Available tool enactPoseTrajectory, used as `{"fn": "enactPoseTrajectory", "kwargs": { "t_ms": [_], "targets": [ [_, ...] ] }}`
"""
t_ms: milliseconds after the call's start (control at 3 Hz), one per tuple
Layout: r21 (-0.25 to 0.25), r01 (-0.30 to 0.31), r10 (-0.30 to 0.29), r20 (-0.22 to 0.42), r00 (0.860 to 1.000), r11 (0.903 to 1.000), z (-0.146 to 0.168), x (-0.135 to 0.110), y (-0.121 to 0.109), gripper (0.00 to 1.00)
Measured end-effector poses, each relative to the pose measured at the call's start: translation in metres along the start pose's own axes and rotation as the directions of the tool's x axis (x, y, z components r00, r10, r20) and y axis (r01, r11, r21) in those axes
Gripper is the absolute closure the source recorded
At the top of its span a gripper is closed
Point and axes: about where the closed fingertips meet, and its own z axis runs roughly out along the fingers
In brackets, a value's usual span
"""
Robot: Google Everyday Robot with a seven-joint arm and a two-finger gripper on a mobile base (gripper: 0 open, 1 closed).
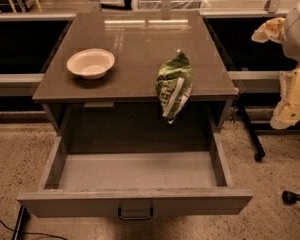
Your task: Close top drawer
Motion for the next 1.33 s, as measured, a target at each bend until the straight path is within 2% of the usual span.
{"fn": "enactPoseTrajectory", "kwargs": {
  "t_ms": [333, 667, 1000, 1333],
  "targets": [
    [0.000, 0.000, 0.000, 0.000, 1.000, 1.0000, 0.000, 0.000, 0.000, 0.00],
    [-0.075, -0.005, 0.011, 0.076, 0.997, 0.9971, 0.045, 0.002, 0.009, 0.00],
    [-0.139, 0.002, 0.029, 0.221, 0.975, 0.9902, 0.107, -0.006, 0.042, 0.00],
    [-0.194, -0.011, 0.073, 0.315, 0.946, 0.9808, 0.175, -0.010, 0.099, 0.26]
  ]
}}
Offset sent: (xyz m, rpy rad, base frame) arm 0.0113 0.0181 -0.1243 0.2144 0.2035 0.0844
